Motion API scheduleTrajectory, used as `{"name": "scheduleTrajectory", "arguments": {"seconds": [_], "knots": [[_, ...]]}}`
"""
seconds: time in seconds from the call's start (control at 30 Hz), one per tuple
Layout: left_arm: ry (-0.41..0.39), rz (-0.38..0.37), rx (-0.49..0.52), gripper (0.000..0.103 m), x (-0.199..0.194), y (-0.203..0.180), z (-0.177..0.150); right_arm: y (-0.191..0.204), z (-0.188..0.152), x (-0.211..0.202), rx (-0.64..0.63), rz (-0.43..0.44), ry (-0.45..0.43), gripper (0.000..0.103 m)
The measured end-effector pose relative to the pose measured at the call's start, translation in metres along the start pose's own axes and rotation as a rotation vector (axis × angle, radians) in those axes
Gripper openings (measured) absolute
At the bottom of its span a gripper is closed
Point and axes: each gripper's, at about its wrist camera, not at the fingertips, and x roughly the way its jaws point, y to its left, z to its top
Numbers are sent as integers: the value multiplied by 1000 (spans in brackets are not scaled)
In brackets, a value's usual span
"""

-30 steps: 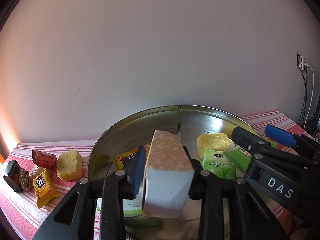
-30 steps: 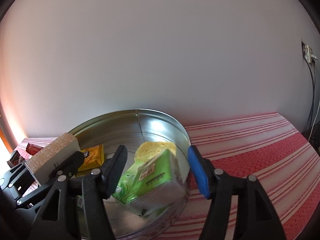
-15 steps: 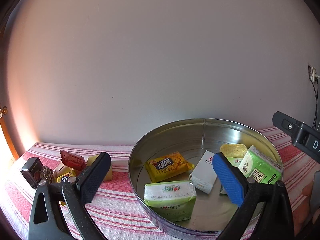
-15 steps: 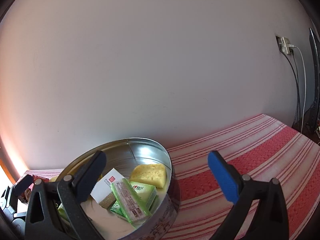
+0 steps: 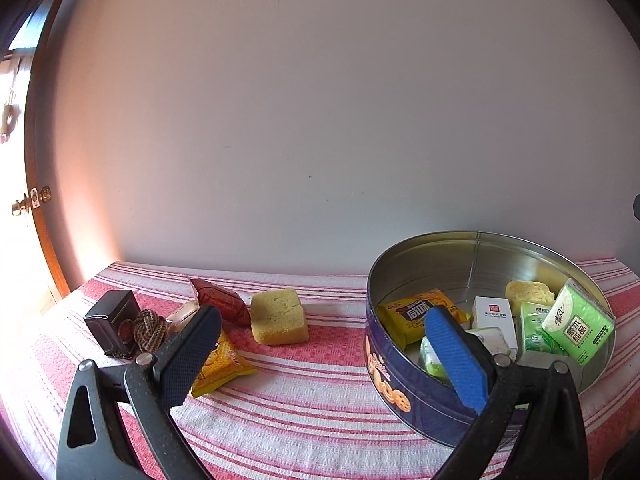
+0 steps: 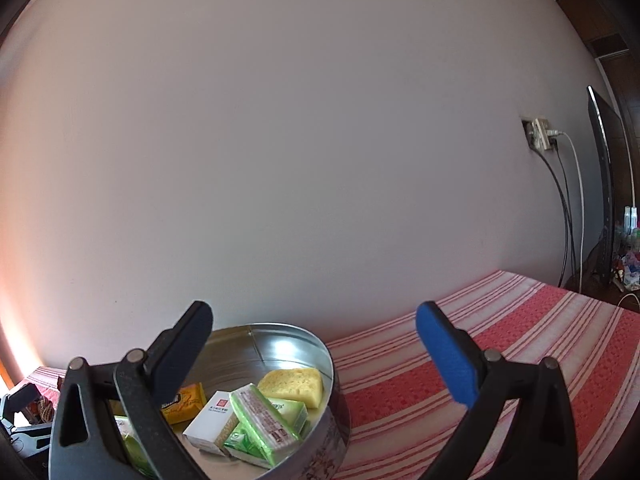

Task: Organize objects
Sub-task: 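Move both open tools back toward the black box and yellow biscuit packet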

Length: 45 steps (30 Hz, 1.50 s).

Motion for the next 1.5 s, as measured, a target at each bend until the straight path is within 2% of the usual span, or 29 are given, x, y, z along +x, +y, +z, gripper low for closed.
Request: {"name": "scheduleTrajectory", "arguments": {"seconds": [0.27, 0.63, 0.93, 1.17, 1.5], "knots": [[11, 9, -42, 102, -3, 30, -1, 23, -8, -4, -96, -31, -4, 103], [23, 13, -27, 102, -4, 55, -6, 55, -15, -33, -88, -45, -11, 103], [39, 30, -34, 102, 1, 93, -7, 103, -31, -39, -143, 32, 57, 103], [68, 92, -69, 102, 16, 140, -6, 149, -46, -34, -125, 114, 129, 103], [141, 200, -137, 102, 53, 205, -3, 223, -71, -14, -207, 225, 263, 103]]}}
